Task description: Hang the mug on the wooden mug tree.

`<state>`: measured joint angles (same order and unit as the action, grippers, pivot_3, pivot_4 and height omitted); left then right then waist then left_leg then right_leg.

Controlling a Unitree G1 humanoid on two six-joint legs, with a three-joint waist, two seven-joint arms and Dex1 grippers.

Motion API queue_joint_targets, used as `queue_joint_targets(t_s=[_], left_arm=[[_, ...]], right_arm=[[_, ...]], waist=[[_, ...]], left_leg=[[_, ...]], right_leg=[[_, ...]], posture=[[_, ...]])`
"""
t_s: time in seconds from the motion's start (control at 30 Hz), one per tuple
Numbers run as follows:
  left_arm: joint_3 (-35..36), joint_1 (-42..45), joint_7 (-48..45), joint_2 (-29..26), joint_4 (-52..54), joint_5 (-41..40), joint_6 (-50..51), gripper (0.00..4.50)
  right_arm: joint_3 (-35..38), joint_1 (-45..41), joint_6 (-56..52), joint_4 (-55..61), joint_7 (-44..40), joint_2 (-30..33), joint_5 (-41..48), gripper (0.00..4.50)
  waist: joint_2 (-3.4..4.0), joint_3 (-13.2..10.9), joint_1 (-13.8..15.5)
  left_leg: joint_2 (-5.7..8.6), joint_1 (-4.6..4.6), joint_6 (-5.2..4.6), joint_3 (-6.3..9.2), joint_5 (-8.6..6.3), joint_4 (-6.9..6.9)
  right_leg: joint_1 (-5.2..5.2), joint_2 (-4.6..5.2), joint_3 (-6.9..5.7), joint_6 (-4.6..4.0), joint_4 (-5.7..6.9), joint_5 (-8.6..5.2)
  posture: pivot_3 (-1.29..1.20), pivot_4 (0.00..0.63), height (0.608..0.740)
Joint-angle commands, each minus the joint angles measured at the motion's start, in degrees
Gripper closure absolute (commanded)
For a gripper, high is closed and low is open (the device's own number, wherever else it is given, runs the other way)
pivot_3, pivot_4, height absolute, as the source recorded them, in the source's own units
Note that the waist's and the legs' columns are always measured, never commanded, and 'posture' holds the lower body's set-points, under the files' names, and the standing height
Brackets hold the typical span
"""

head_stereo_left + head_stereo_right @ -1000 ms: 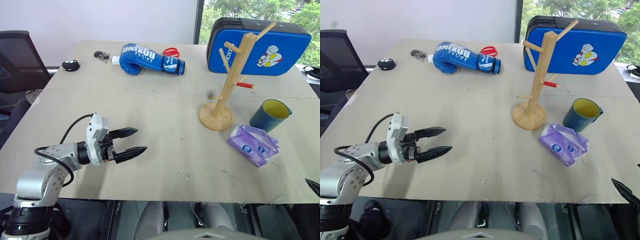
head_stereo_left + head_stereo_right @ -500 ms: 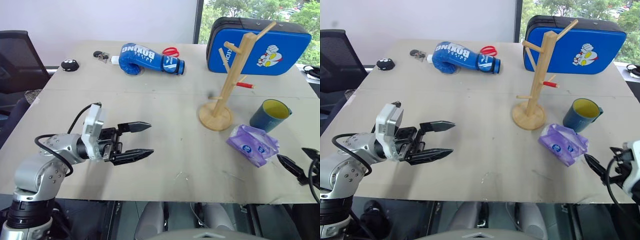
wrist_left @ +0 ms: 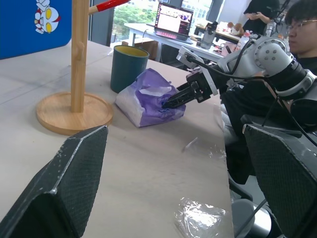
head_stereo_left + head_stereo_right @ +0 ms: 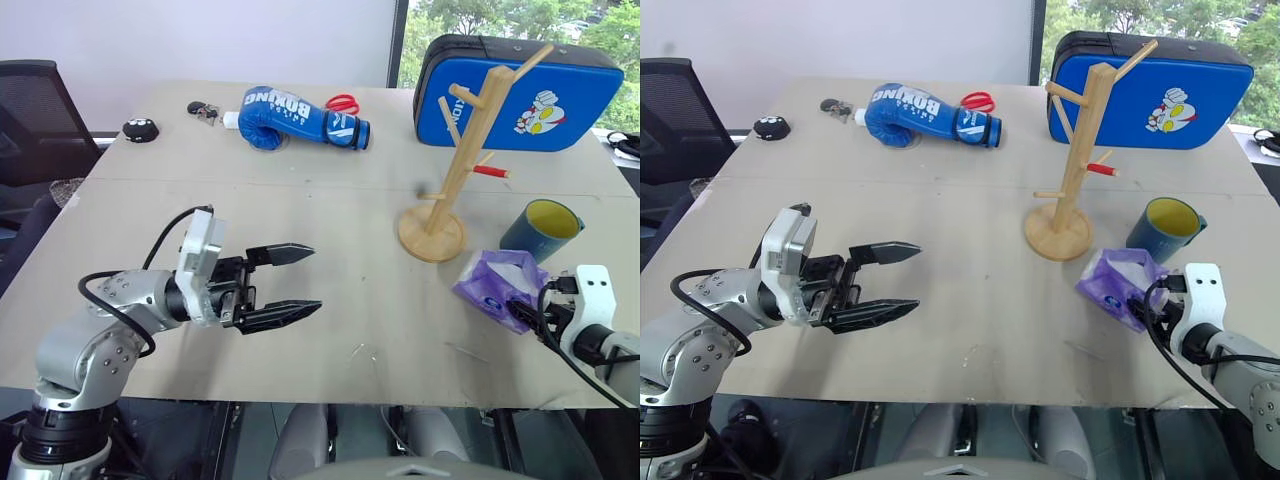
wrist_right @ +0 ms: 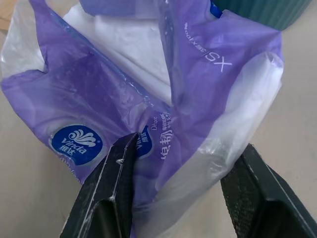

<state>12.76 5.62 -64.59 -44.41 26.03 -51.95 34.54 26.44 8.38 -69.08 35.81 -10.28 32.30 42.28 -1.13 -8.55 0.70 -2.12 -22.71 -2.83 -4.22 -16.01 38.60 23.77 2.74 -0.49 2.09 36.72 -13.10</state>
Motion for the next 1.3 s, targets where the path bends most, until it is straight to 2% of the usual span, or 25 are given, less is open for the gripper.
queue_joint_targets(t_s=[0.03,0.07,0.1,0.13,0.27,0.47,0.6,0.67,0.77,0.87,1.0,1.03,1.07,1.17,1.23,1.27,1.3], left_arm=[[1.0,-0.59,1.67,0.72,2.51,-0.35,-1.05,0.0],[0.88,-0.52,2.03,0.9,2.57,-0.23,-1.18,0.0],[0.69,-0.42,2.25,1.05,2.57,-0.07,-1.34,0.0],[0.51,-0.33,2.37,1.18,2.5,0.09,-1.47,0.0],[-0.07,0.24,2.23,1.39,1.82,0.5,-1.97,0.0],[-0.82,1.58,2.0,1.97,0.69,0.42,-2.05,0.0],[-1.61,2.27,2.09,2.42,0.51,0.28,-1.94,0.0],[-1.86,2.68,2.47,2.64,0.57,0.18,-1.84,0.0],[-1.8,2.98,3.09,2.96,0.72,-0.16,-1.48,0.0],[-1.81,2.93,3.75,3.34,1.06,-0.25,-1.28,0.0],[-1.72,3.31,5.18,3.82,1.81,-0.96,-0.63,0.0],[-1.7,3.32,5.82,3.85,2.57,-1.48,-0.19,0.0],[-1.7,3.34,6.27,3.85,3.08,-1.85,0.14,0.0],[-1.75,3.08,6.53,3.57,3.82,-2.38,0.79,0.0],[-1.51,2.71,6.89,3.48,4.28,-2.72,1.0,0.0],[-1.31,1.96,7.56,3.44,5.57,-3.14,1.32,0.0],[-1.16,1.25,8.2,3.43,6.76,-3.54,1.57,0.0]], right_arm=[[-0.92,4.23,8.56,-0.37,-5.98,5.6,-5.51,3.43],[-0.35,5.1,10.13,-0.85,-7.24,6.3,-5.93,4.01],[0.49,5.94,11.49,-1.35,-8.5,6.81,-6.07,4.41],[1.4,6.68,12.5,-1.86,-9.39,7.11,-6.19,4.47],[6.3,9.96,16.0,-2.57,-12.76,6.98,-5.7,4.47],[26.96,16.98,15.49,-6.42,-19.83,6.5,2.83,4.47],[33.98,11.04,12.49,-14.36,-12.86,9.02,3.28,4.47],[33.83,4.19,10.55,-19.5,-6.29,10.47,1.39,4.47],[30.67,-2.67,9.62,-24.94,-2.24,12.22,-1.39,4.47],[19.91,-16.68,14.65,-38.07,3.23,12.69,-8.74,4.47],[9.21,-30.03,24.7,-57.62,2.16,13.28,-17.46,4.47],[6.68,-31.98,26.85,-61.14,0.67,14.11,-19.26,3.71],[4.93,-33.34,28.41,-63.66,-0.59,14.78,-20.47,3.39],[0.99,-31.9,28.87,-61.57,-6.6,18.19,-22.17,1.93],[-0.08,-25.34,26.54,-53.35,-11.36,21.48,-22.23,1.11],[1.94,-18.26,26.74,-46.11,-13.7,23.58,-23.29,0.55],[4.89,-12.38,26.09,-39.65,-15.93,24.71,-23.18,0.55]], waist=[[-0.01,0.01,0.14],[-0.01,0.01,0.22],[-0.05,0.02,0.22],[-0.07,0.02,0.15],[-0.03,0.01,0.1],[0.0,-0.01,0.15],[-0.02,-0.01,-0.24],[-0.02,-0.01,-0.91],[0.0,0.0,-1.34],[-0.01,0.0,-1.93],[0.06,-0.04,-2.58],[0.08,-0.04,-2.35],[0.08,-0.05,-1.95],[0.23,-0.11,-1.1],[0.41,-0.09,-0.17],[0.41,-0.08,0.12],[0.44,-0.07,0.34]], left_leg=[[0.02,0.0,-0.01,0.0,0.0,0.0],[0.02,0.0,-0.01,0.01,0.0,0.01],[0.03,-0.01,-0.01,0.02,0.0,0.01],[0.02,-0.01,-0.01,0.03,0.0,0.01],[0.0,0.02,0.0,0.04,0.0,0.01],[0.0,-0.01,-0.01,0.03,0.0,0.01],[0.01,0.06,-0.02,-0.07,-0.01,0.01],[-0.01,0.14,-0.01,-0.12,0.0,0.02],[0.0,0.2,-0.03,-0.14,0.02,0.03],[-0.02,0.2,-0.03,-0.07,0.02,-0.01],[0.02,0.14,-0.03,-0.18,0.01,-0.01],[0.03,0.14,-0.03,-0.15,0.01,-0.03],[0.02,0.07,-0.02,-0.09,0.02,-0.06],[0.02,-0.08,0.01,-0.06,0.02,-0.15],[0.04,-0.28,0.16,-0.09,0.1,-0.18],[0.05,-0.35,0.16,-0.11,0.09,-0.19],[0.04,-0.35,0.17,-0.11,0.09,-0.19]], right_leg=[[-0.01,0.01,0.02,0.04,0.0,-0.03],[-0.02,0.02,0.0,0.05,-0.01,-0.03],[-0.03,0.02,0.0,0.07,-0.02,-0.04],[-0.03,0.01,-0.01,0.09,-0.02,-0.05],[-0.03,-0.04,0.0,0.08,0.02,-0.05],[-0.03,-0.04,0.01,0.08,-0.01,-0.04],[-0.04,-0.05,0.12,0.08,-0.02,-0.04],[-0.04,-0.09,0.19,0.09,0.0,-0.04],[-0.06,-0.15,0.29,0.08,0.06,-0.02],[-0.06,-0.3,0.37,-0.05,0.07,0.04],[0.01,-0.65,1.05,-0.03,0.05,0.05],[0.0,-0.75,1.2,0.02,0.05,0.07],[0.01,-0.75,1.26,0.11,0.02,0.1],[0.11,-0.73,1.34,0.3,-0.02,0.08],[0.27,-0.65,1.36,0.39,-0.08,0.04],[0.34,-0.62,1.37,0.48,-0.1,-0.02],[0.33,-0.63,1.37,0.5,-0.14,-0.03]], posture=[[0.0,0.15,0.74],[0.0,0.15,0.74],[0.0,0.15,0.74],[0.0,0.15,0.74],[0.0,0.15,0.74],[0.0,0.15,0.74],[0.0,0.15,0.74],[0.0,0.15,0.74],[0.0,0.15,0.74],[0.0,0.15,0.74],[0.0,0.15,0.74],[0.0,0.15,0.74],[0.0,0.15,0.74],[0.0,0.15,0.74],[0.0,0.15,0.74],[0.0,0.15,0.74],[0.0,0.15,0.74]])
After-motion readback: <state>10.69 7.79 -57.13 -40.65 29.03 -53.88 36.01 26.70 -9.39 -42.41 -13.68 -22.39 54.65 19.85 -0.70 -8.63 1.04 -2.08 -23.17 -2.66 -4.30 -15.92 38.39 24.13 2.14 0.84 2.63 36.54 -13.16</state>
